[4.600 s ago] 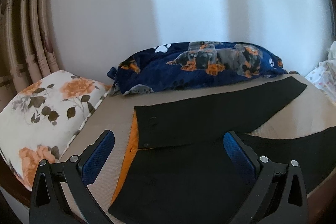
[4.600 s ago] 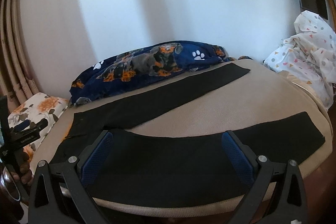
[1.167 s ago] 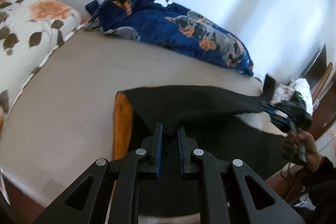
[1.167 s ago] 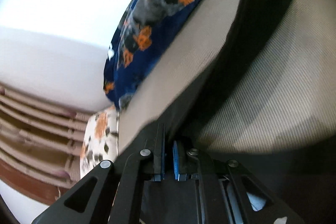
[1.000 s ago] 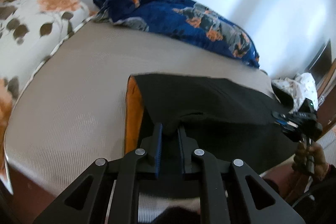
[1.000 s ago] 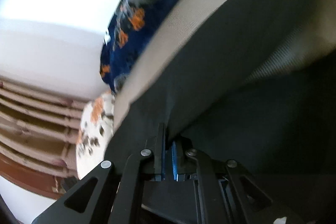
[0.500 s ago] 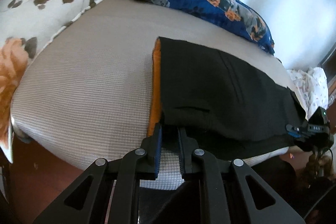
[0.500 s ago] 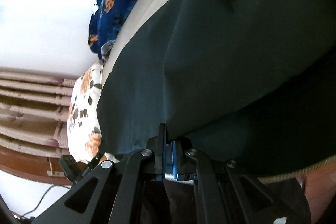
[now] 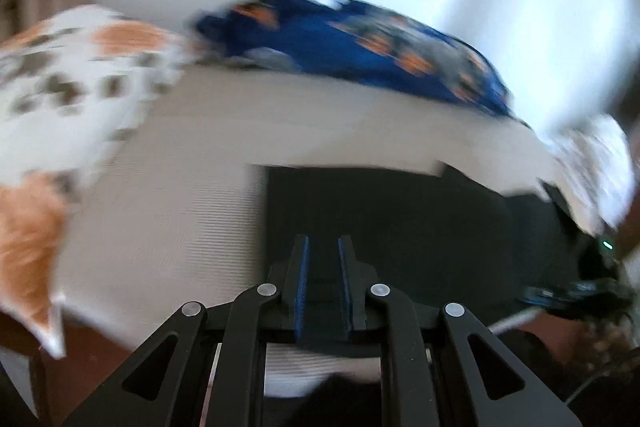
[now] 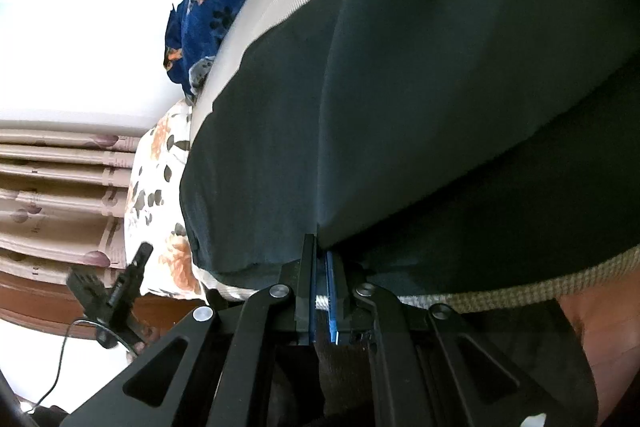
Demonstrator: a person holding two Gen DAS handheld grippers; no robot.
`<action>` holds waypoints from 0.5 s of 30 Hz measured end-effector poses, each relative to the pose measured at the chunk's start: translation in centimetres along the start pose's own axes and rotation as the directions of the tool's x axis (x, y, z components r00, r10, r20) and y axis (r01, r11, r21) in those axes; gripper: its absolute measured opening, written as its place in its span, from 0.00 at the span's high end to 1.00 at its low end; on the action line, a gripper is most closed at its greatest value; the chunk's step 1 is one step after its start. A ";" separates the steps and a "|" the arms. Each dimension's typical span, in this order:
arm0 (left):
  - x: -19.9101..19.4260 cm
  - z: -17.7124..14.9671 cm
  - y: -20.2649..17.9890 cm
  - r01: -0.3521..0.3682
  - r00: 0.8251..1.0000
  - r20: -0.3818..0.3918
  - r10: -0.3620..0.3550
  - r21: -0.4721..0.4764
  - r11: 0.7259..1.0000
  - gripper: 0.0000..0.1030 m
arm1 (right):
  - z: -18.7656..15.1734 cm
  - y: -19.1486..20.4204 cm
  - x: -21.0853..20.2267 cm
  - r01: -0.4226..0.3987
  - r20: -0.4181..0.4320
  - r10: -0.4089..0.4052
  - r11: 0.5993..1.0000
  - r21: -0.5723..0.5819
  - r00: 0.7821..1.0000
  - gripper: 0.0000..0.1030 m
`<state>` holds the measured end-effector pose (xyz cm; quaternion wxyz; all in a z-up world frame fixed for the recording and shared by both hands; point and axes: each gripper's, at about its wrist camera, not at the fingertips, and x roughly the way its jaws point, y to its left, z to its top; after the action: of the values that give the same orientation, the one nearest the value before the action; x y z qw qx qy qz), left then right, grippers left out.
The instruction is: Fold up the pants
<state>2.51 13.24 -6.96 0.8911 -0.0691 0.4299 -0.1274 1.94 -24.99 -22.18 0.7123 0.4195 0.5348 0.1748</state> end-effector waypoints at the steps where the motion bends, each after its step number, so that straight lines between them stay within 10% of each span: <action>1: 1.1 -0.1 -1.4 0.040 0.999 -0.027 -0.039 0.025 0.999 0.84 | -0.1 0.0 -0.1 -0.006 0.001 0.006 1.000 0.001 1.000 0.94; 7: 8.6 -3.1 -6.8 0.133 0.970 -0.223 -0.098 0.146 0.980 0.84 | 0.6 -1.5 -2.0 -0.065 0.060 0.064 0.998 0.026 0.996 0.89; 10: 9.1 -4.0 -5.7 0.146 0.969 -0.211 -0.127 0.079 0.986 0.84 | 2.2 -3.9 -4.7 -0.068 0.156 0.056 0.995 0.072 0.986 0.61; 15: 8.9 -3.9 -4.6 0.150 0.968 -0.208 -0.141 0.025 0.988 0.84 | 6.3 -6.4 -11.2 0.155 0.335 -0.176 0.984 0.089 0.926 0.60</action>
<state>4.03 6.21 -14.95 0.8314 -0.0690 0.5109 -0.2075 2.27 -39.12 -19.84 0.7932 0.4184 0.4419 0.0223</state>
